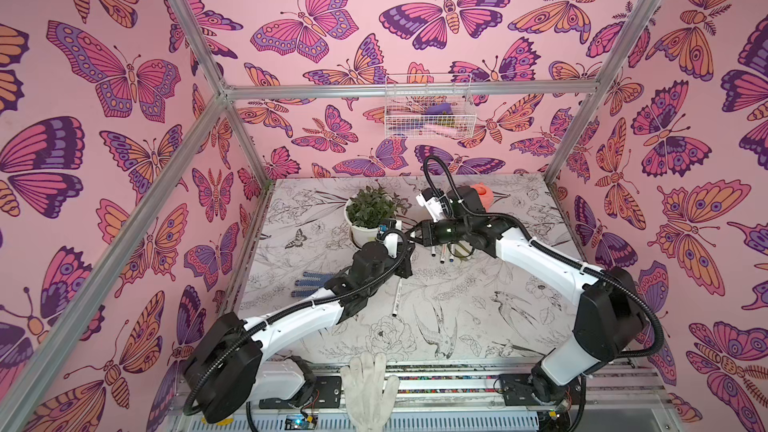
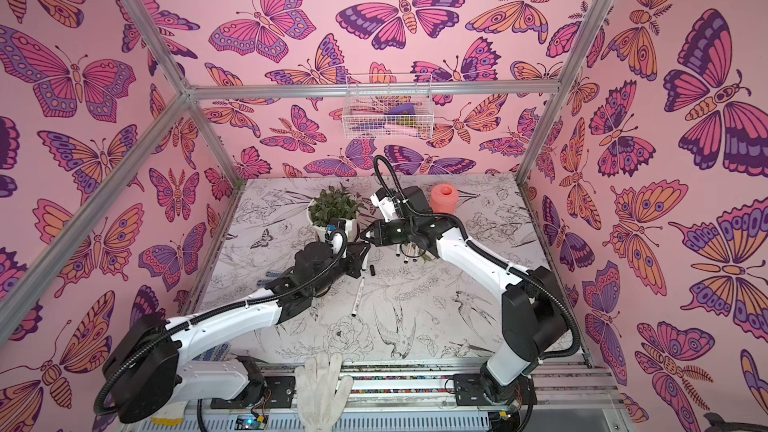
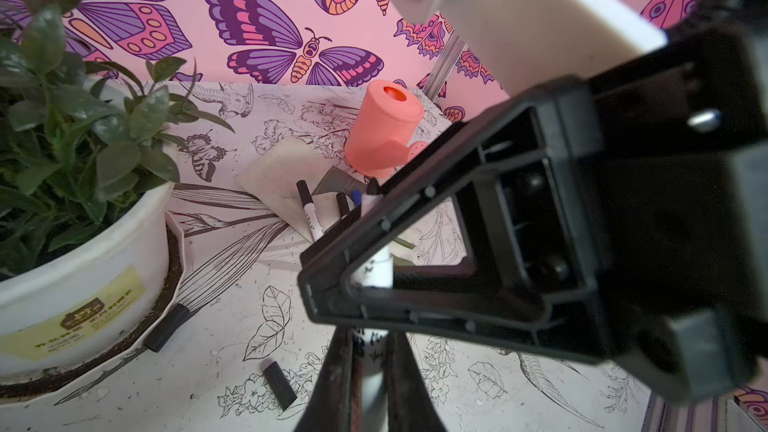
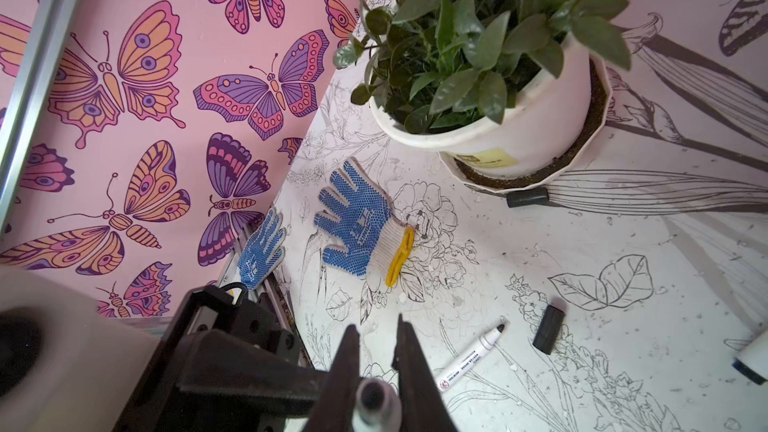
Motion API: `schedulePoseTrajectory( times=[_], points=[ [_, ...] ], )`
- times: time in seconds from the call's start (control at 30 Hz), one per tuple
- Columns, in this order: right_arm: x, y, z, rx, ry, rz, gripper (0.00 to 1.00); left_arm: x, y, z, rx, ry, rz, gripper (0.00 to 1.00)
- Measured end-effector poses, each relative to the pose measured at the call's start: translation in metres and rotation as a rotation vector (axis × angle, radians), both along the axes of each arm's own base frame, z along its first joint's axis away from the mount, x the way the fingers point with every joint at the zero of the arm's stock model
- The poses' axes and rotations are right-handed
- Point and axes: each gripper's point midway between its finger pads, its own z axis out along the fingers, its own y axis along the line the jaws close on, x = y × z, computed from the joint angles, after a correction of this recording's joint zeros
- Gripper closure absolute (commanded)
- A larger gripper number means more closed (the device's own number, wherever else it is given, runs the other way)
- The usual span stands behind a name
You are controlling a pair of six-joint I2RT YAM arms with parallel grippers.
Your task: Insert the pens into the pen caps
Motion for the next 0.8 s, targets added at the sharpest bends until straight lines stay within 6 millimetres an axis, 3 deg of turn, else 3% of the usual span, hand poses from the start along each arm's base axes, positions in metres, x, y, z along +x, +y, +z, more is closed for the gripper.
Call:
schedulePoseTrajectory(
  times=[0.1, 0.23, 0.4, 0.67, 0.8],
  points=[
    [0.001, -0.001, -0.001, -0.002, 0.002, -0.002, 0.92, 0.001, -0.002, -0.001, -0.012, 0.009, 0.003, 0.73],
    [-0.003, 0.0, 0.005, 0.011, -0.002, 0.013, 0.94, 0.0, -0.005, -0.013, 0.002, 0.037, -0.01, 0.71],
    [-0.006, 0.0, 0.01, 0.019, -0.015, 0.023, 0.95, 0.0, -0.008, -0.019, 0.009, 0.054, -0.022, 0.79],
    [-0.009, -0.004, 0.019, 0.015, -0.049, 0.026, 0.96, -0.002, -0.014, -0.009, -0.004, 0.039, -0.05, 0.8],
    [-0.009, -0.005, 0.019, 0.009, -0.052, 0.025, 0.94, -0.004, -0.017, -0.009, 0.008, 0.029, -0.07, 1.0]
  ],
)
